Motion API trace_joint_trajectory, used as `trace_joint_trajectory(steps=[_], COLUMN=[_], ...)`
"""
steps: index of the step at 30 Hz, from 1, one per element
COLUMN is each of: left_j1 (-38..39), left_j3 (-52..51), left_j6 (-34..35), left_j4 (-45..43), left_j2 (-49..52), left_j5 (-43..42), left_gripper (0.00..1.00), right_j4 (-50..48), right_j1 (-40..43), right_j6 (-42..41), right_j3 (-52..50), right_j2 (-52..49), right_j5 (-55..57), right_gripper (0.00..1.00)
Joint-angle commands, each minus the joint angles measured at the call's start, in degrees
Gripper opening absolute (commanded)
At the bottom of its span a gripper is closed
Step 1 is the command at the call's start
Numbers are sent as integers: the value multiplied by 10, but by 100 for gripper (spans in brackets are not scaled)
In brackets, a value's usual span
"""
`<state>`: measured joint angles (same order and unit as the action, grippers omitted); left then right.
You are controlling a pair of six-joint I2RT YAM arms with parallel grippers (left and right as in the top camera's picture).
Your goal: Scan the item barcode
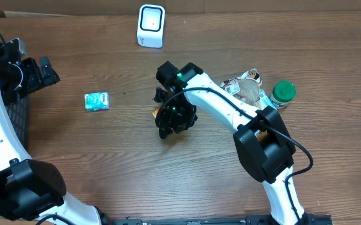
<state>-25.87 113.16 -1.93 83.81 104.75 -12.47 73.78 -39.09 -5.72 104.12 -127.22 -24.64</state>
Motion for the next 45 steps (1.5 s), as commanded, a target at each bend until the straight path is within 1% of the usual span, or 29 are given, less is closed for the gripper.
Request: trace_joint_trajectory(steps=[1,2,7,9,10,13,16,18,21,27,30,35,43,45], left_j1=[0,0,0,0,0,0,0,0,0,0,0,0,0,0], left_j3=[1,1,1,1,1,1,1,1,1,1,1,1,1,1], left_j6=[-11,-11,-11,-11,-11,-11,-11,-11,-11,-11,-11,-11,-11,-11], left_j4=[0,0,0,0,0,0,0,-1,0,0,0,0,0,0], left_j2=[-1,-1,-1,-1,-1,-1,-1,-1,-1,-1,-1,-1,-1,-1], left_j5=[-7,-7,-7,-7,-7,-7,-7,-7,-7,-7,-7,-7,-7,-7], left_gripper=[100,100,100,100,100,100,100,100,100,100,100,100,100,100], right_j4=[5,7,-5,-27,-49,-101,-174,-209,-246,-238,-234,-234,-236,-252], right_j1=[2,2,-11,-21,-29,-43,-59,-67,-75,-74,-74,-69,-14,16], right_j6=[-5,-5,-5,-25,-59,-120,-166,-183,-186,-203,-231,-230,-230,-227], right_j3=[14,14,14,12,5,-17,-56,-77,-101,-104,-104,-104,-104,-104], right_j2=[19,19,19,18,18,18,17,17,17,17,16,0,-4,-4], right_j5=[-35,-44,-46,-42,-26,21,27,28,28,84,121,122,123,152], right_gripper=[49,46,45,43,40,39,36,35,35,35,35,35,34,34])
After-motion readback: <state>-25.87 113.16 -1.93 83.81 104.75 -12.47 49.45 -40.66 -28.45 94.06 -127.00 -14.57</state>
